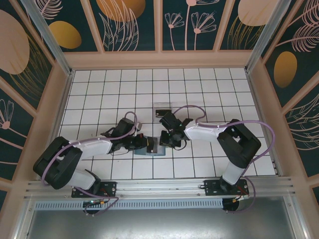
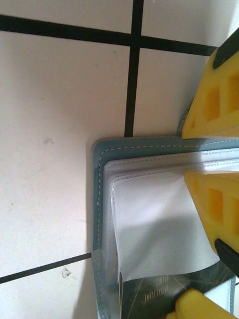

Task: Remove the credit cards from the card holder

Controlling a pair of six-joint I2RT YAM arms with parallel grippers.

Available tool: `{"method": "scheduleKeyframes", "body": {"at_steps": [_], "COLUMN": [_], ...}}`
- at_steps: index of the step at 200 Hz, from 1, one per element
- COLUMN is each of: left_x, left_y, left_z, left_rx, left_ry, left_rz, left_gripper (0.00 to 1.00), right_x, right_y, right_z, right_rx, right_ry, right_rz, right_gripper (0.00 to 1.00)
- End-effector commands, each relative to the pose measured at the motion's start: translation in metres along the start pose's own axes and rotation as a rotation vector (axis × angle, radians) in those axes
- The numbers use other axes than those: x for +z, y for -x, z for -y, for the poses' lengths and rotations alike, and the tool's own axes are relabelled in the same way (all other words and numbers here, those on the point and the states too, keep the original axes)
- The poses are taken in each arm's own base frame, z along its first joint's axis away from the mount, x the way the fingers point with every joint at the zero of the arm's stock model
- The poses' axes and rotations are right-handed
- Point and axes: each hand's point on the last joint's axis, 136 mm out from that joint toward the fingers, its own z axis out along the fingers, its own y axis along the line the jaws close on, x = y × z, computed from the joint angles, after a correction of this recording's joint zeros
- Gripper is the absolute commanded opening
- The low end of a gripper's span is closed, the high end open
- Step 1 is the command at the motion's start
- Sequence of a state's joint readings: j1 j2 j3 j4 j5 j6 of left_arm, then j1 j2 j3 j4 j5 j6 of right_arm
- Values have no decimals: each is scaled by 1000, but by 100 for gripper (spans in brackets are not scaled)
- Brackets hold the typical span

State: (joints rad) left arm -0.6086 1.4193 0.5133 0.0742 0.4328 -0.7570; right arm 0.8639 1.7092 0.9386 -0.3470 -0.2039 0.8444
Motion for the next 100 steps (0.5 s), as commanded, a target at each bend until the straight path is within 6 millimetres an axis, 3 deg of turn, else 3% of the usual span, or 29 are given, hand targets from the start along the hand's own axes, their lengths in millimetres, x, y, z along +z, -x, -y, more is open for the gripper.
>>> {"method": "scheduleKeyframes", "body": {"at_steps": [1,63,100], "left_x": [-12,-39,-56], "left_y": [-2,15,27], "left_z": [-10,-5,3], "left_rx": [60,184,266], "left_ry": [93,204,248], "left_rz": [-7,27,56], "left_gripper": [2,0,0], "right_x": [18,12,4], "right_y": [-16,-13,-8], "right_z": [28,22,16], "right_rx": [11,2,-4], "right_ry": [-107,-92,-78], "right_rz": [-64,-53,-32], "right_gripper": [21,22,29]}}
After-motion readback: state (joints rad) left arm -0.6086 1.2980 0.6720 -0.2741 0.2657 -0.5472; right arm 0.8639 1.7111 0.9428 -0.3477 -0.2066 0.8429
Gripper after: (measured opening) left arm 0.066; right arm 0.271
